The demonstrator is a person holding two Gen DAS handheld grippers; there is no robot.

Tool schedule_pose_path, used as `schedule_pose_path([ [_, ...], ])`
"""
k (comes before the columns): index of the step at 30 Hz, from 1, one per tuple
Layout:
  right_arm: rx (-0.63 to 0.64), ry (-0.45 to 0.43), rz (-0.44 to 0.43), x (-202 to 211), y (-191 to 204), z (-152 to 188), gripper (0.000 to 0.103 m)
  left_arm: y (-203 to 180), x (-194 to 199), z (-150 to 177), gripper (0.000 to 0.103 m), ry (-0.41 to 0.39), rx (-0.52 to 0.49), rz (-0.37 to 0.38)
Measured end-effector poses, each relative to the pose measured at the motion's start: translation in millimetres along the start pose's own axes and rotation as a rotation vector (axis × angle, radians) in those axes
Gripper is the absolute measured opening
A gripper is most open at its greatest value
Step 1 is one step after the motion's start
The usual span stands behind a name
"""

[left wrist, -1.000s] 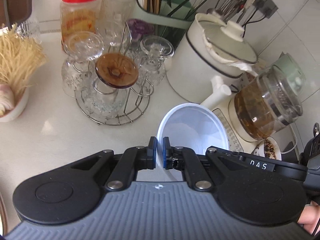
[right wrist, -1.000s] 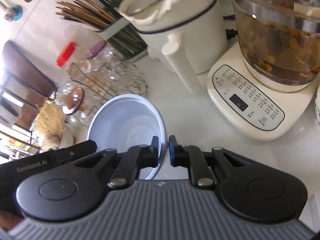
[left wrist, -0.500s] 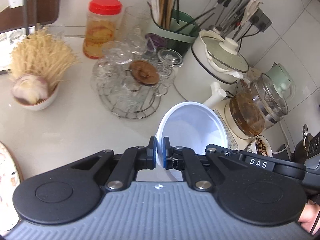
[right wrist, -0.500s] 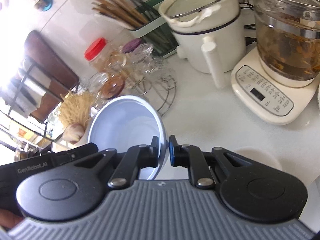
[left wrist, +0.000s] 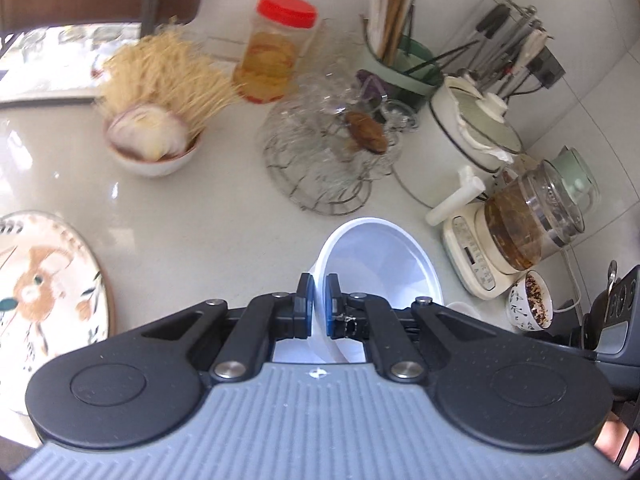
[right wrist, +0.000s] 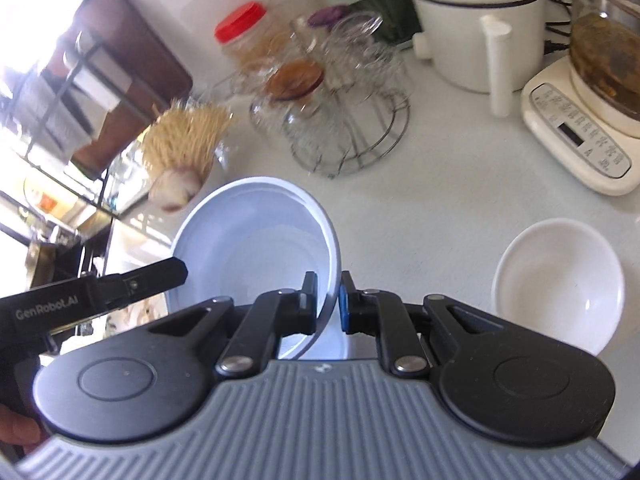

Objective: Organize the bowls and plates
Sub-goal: 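Lift the second plastic bowl with the left tool over the first plastic bowl, then lower the second bowl into the first bowl and open the left tool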

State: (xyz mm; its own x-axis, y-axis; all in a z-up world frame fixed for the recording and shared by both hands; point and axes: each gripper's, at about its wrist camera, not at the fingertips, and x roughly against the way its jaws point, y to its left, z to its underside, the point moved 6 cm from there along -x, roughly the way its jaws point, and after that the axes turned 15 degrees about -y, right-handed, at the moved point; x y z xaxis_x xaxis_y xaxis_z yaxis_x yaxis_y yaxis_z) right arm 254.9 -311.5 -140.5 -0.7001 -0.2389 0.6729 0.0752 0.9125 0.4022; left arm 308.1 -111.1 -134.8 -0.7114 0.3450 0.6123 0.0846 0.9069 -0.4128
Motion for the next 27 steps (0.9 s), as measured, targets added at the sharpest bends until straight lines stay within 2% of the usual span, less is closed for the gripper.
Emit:
schedule_pose_path([
  [5,0.034,0.025,0.013,-3,12,12,0.014,20,7,11,0.007,0.017,0.032,-0.024],
  [15,0.044,0.059,0.052,-7,13,34,0.015,33,4,34,0.007,0.064,0.045,-0.034],
  [19,0.046,0.068,0.057,-13,13,39,0.015,36,-1,41,0.007,0.078,0.039,-0.078],
  [25,0.020,0.074,0.048,-21,9,42,0.016,42,-6,45,0.008,0.098,0.058,-0.100],
  [26,0.010,0.082,0.047,-22,8,42,0.017,42,-6,46,0.008,0.107,0.049,-0.102],
  [27,0.000,0.088,0.049,-23,6,43,0.021,41,-6,46,0.010,0.116,0.038,-0.105],
])
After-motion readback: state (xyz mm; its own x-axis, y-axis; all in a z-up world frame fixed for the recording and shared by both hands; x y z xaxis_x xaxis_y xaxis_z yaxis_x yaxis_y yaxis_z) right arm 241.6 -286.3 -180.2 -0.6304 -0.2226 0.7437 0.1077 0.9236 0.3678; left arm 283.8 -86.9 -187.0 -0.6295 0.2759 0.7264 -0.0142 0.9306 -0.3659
